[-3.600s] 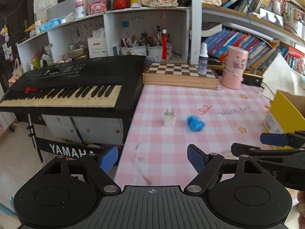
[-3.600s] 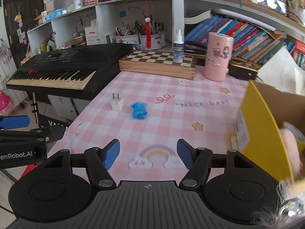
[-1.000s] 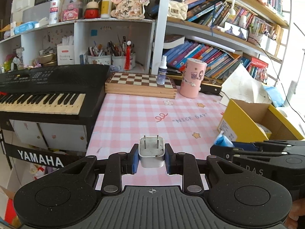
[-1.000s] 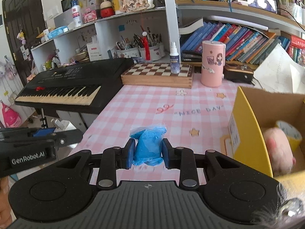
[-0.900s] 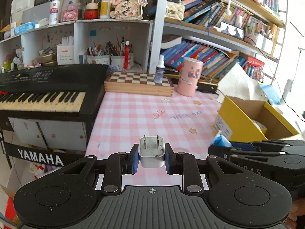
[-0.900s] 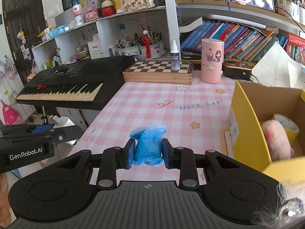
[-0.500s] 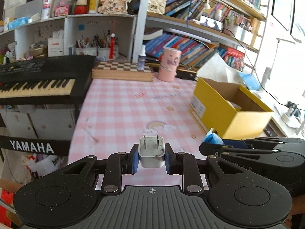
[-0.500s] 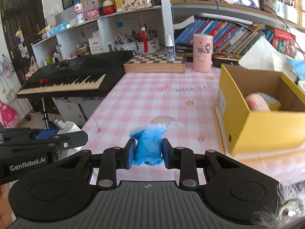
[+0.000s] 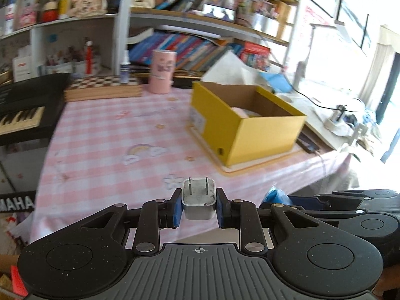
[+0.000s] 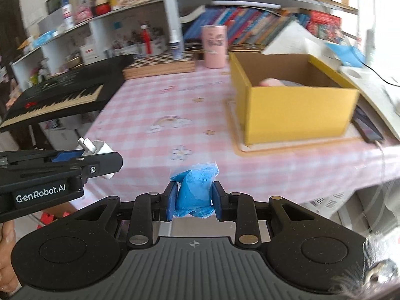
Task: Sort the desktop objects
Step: 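Carry the white plug and blue glove in both tools over the yellow box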
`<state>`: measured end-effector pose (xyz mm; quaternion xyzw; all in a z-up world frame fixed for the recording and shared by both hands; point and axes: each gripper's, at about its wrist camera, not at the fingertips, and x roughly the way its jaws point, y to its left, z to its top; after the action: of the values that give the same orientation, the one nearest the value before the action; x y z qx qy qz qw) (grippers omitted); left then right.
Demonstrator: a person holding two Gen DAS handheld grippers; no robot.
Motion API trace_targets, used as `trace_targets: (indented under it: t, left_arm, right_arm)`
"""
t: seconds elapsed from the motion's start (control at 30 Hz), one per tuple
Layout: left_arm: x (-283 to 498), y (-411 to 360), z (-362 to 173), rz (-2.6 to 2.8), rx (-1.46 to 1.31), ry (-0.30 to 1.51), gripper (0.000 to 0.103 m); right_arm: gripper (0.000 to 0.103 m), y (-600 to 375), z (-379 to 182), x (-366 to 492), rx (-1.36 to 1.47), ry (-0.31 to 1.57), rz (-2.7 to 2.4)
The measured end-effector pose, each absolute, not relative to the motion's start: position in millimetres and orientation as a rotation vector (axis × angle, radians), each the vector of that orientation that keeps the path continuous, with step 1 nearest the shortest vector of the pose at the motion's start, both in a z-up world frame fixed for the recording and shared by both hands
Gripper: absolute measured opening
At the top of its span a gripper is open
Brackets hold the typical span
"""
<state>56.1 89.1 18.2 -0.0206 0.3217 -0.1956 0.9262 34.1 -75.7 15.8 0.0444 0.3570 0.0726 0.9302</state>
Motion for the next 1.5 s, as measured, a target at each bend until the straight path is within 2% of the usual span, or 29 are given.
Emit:
trace_targets:
  t: [0.47,1.2,1.5]
  left_arm:
    - [65.1,36.0,17.8,-0.484,-0.011,0.663,0.025]
    - [114.2,-69.4,7.7,-0.482,0.015,0.718,0.025]
    - [148.7,-105.5,27.1,-0.444,0.056,0.625,0.025]
  right_arm:
    - [0.027,-134.0,15.0,25.8,0.156,0.716,0.042]
    - [0.027,-237.5,3.8,85.9,0.179,0.795,0.059]
    - [0.027,-283.5,15.2,123.4,0.172,0.722,0.076]
